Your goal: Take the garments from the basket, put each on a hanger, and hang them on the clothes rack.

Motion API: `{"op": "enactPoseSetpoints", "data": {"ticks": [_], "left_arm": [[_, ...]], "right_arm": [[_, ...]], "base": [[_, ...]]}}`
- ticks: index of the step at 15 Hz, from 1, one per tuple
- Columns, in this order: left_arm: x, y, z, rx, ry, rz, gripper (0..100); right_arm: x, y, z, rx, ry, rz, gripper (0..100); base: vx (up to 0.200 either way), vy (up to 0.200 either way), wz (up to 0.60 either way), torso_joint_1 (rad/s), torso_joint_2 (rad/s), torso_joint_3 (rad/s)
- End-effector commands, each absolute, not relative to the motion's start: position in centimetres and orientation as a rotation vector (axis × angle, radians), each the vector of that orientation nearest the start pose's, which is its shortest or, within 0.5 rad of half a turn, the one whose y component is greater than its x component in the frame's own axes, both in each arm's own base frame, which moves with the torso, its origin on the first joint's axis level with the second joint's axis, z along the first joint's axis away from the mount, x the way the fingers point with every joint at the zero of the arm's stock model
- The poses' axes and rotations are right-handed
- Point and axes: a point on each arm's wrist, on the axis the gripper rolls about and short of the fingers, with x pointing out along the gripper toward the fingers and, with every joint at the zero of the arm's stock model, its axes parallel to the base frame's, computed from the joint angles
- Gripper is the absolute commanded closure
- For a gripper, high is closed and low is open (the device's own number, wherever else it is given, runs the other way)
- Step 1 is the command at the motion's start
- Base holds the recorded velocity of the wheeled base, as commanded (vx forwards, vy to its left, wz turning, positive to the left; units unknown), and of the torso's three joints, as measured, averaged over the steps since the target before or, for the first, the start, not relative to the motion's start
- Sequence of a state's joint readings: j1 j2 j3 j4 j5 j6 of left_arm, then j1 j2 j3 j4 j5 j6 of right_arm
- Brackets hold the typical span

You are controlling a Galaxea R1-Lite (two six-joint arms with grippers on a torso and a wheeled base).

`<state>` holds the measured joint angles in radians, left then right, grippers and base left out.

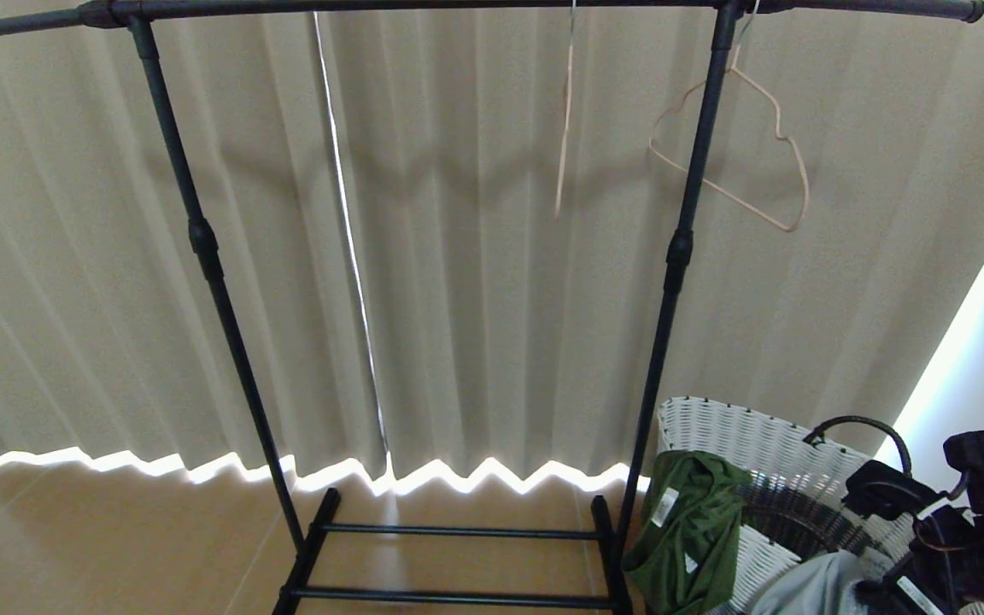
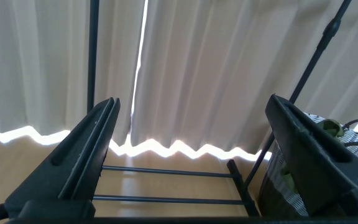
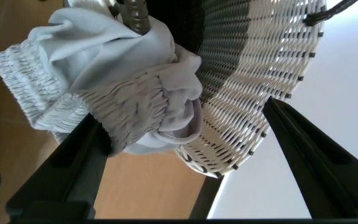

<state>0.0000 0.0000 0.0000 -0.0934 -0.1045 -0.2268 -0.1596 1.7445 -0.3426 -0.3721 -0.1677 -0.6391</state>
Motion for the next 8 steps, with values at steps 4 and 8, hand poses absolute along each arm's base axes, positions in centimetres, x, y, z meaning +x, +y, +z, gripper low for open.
{"op": "enactPoseSetpoints", "data": {"ticks": [4, 8], "left_arm": [[-2.34, -0.23, 8.5, -0.222, -0.081, -0.114, 0], [-2.34, -0.23, 8.5, -0.222, -0.081, -0.114, 0]], "right_arm": [[20.66, -3.74, 4.66, -0.58, 1.094, 0.041, 100], [20.2, -4.02, 5.43, -0.573, 1.063, 0.011, 100]], "base": [[0.0, 0.0, 0.0, 0.0, 0.0, 0.0], [0.0, 0.0, 0.0, 0.0, 0.0, 0.0]]}}
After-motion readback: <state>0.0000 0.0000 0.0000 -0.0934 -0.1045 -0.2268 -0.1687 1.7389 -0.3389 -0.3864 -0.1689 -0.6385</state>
